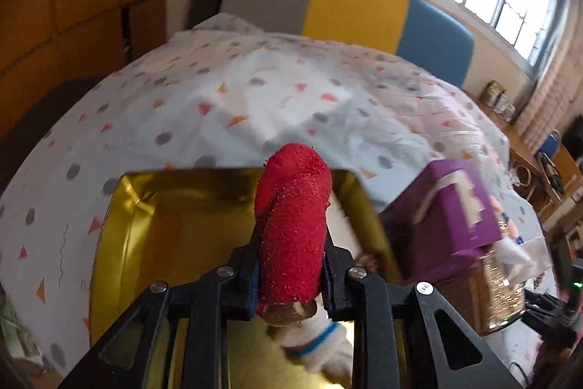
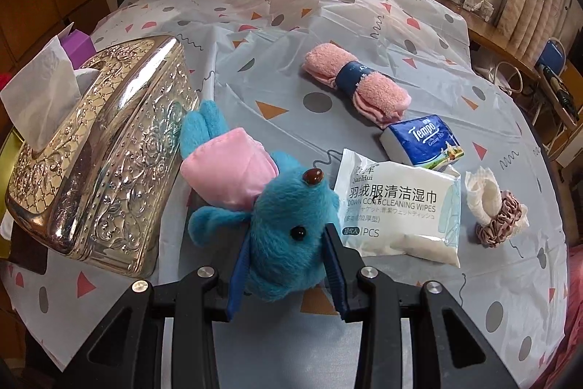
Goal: Organize soft objects
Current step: 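Carry the red sock into the gold tray and open the left gripper, then carry the blue plush toy into the gold tray and open the right gripper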
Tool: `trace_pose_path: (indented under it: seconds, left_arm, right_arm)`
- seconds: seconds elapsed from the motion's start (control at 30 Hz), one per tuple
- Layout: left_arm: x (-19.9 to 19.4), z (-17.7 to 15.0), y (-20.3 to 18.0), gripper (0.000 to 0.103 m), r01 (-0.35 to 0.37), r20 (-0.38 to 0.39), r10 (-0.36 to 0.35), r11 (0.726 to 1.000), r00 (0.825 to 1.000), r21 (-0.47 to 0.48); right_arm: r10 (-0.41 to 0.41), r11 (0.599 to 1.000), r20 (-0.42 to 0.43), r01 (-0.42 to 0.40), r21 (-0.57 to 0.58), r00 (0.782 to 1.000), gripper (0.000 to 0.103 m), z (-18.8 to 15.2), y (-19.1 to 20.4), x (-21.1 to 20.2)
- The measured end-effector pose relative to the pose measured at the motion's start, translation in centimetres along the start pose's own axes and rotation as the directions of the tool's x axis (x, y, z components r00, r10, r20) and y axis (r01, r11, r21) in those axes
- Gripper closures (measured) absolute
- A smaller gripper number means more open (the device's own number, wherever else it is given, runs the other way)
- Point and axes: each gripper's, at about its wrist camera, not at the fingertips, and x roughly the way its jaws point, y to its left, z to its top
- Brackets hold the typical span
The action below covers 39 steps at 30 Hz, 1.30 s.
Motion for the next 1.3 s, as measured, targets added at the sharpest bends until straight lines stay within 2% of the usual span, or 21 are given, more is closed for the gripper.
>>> trace_pose_path:
  seconds: [0.13, 0.2, 0.27, 0.3, 0.53, 0.7, 0.87, 1.13, 1.3]
  left_arm:
    - [1.6, -0.5, 1.0, 0.073, -0.008, -0.038, 0.007, 1.0, 0.999, -0.018]
    - [2.8, -0.6, 1.0, 0.066, -0.011, -0.06, 0.009, 0.999, 0.998, -0.031]
    - [3.2, -0.9, 1.0, 0.049, -0.005, -0.072, 0.001, 0.998, 0.997, -0.056]
    - [3.3, -0.9, 1.1, 0.047, -0.009, -0.072, 0.004, 0.998, 0.997, -0.067]
    - [1.4, -2.9, 0.0, 0.046, -0.041, -0.045, 0.038, 0.998, 0.998, -0.05]
    - [-1.0, -5.3, -1.4, 0.042, -0.063, -0.012, 0.063, 0.998, 0.998, -0.005]
    - [-2.6, -7.0, -2.4, 0.041, -0.049, -0.008, 0.049, 0.999, 0.999, 0.015]
    - [-3.9, -8.4, -3.6, 0.037, -0.07, -0.014, 0.071, 0.997, 0.997, 0.043]
    - [-4.9, -8.7, -3.4, 0.035, -0.139, 0.016, 0.139, 0.989, 0.99, 0.047]
  right_arm:
    - [-0.004, 1.0, 0.001, 0.004, -0.002, 1.0, 0.066, -0.1, 0.1, 0.0]
    - [-0.005, 1.0, 0.002, 0.005, -0.001, 1.0, 0.066, -0.1, 0.1, -0.1]
    - [-0.006, 1.0, 0.002, 0.006, 0.0, 1.0, 0.066, -0.1, 0.1, -0.1]
    - [-0.006, 1.0, 0.002, 0.006, 0.0, 1.0, 0.066, -0.1, 0.1, -0.1]
    - [0.003, 1.0, 0.008, -0.004, 0.017, 1.0, 0.066, 0.0, -0.2, -0.1]
    - [0.04, 0.996, 0.019, -0.042, 0.079, 0.999, 0.068, 0.2, -1.3, -0.3]
    - [0.075, 0.987, 0.036, -0.079, 0.143, 0.997, 0.069, 0.4, -2.3, -0.7]
    - [0.173, 0.929, 0.102, -0.197, 0.314, 0.98, 0.069, 0.5, -5.4, -1.7]
    - [0.221, 0.881, 0.16, -0.268, 0.39, 0.962, 0.069, 0.5, -6.9, -2.4]
